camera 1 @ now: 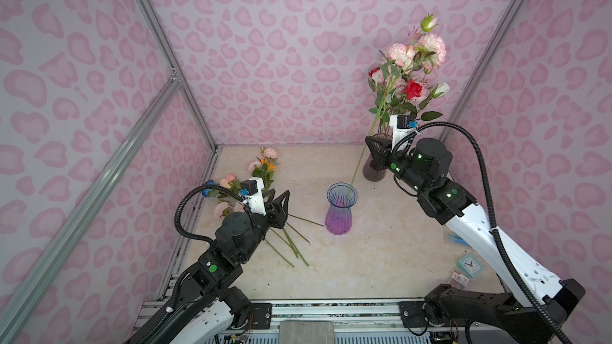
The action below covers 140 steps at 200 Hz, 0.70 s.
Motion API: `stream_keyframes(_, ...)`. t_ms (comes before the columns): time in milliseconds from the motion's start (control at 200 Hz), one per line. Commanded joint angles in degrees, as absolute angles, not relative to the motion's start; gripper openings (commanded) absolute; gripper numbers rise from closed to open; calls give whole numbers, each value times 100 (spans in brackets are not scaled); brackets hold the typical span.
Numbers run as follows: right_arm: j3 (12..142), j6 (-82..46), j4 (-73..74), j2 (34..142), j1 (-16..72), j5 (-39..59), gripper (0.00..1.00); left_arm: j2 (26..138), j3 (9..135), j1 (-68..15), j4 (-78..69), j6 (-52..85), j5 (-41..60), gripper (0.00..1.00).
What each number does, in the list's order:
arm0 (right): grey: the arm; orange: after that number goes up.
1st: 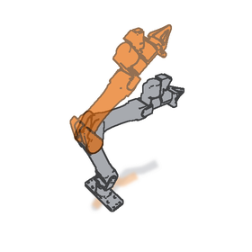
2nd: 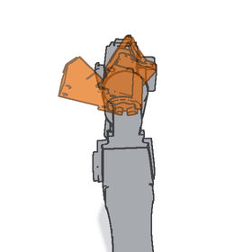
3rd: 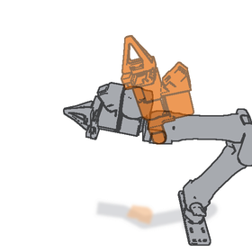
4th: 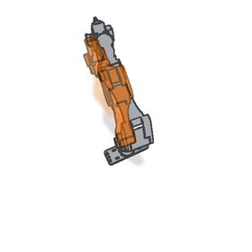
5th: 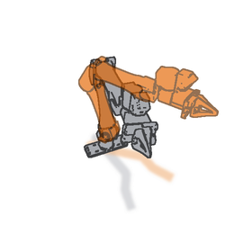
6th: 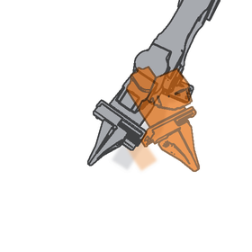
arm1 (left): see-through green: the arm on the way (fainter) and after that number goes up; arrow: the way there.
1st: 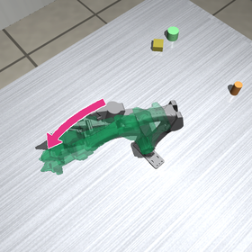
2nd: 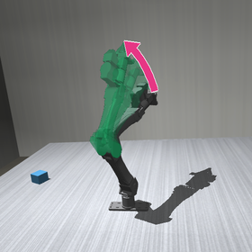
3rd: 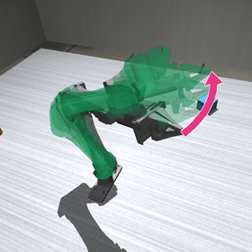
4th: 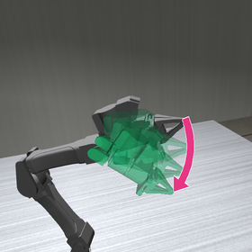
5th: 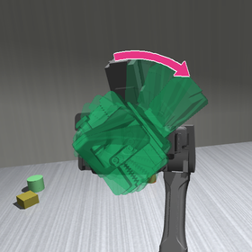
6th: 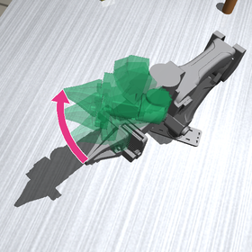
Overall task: Arrange the flowers into the vase
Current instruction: 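Lower the pink rose stem into the blue-purple vase with the right gripper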
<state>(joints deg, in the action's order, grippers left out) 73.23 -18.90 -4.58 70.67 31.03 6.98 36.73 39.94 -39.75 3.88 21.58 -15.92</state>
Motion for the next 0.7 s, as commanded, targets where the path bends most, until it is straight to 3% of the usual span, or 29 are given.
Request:
stream_keyframes(0,6974,-1995,-152,7149,3149,762,0,3724,3938,-3972,352,2314,-1748,52)
stream_keyframes(300,6119,-2263,248,7332,3545,776,0,3816,3663,-3973,284,2622,-1868,51)
stream_keyframes(510,5833,-2304,253,7283,3709,672,10,3814,3630,-3970,326,2715,-2064,51)
stream_keyframes(595,5754,-2335,250,7212,3709,618,19,3825,3630,-3970,331,2733,-2092,51)
stream_keyframes(695,5750,-2334,144,7157,3727,606,21,3884,3650,-3973,346,2742,-2101,51)
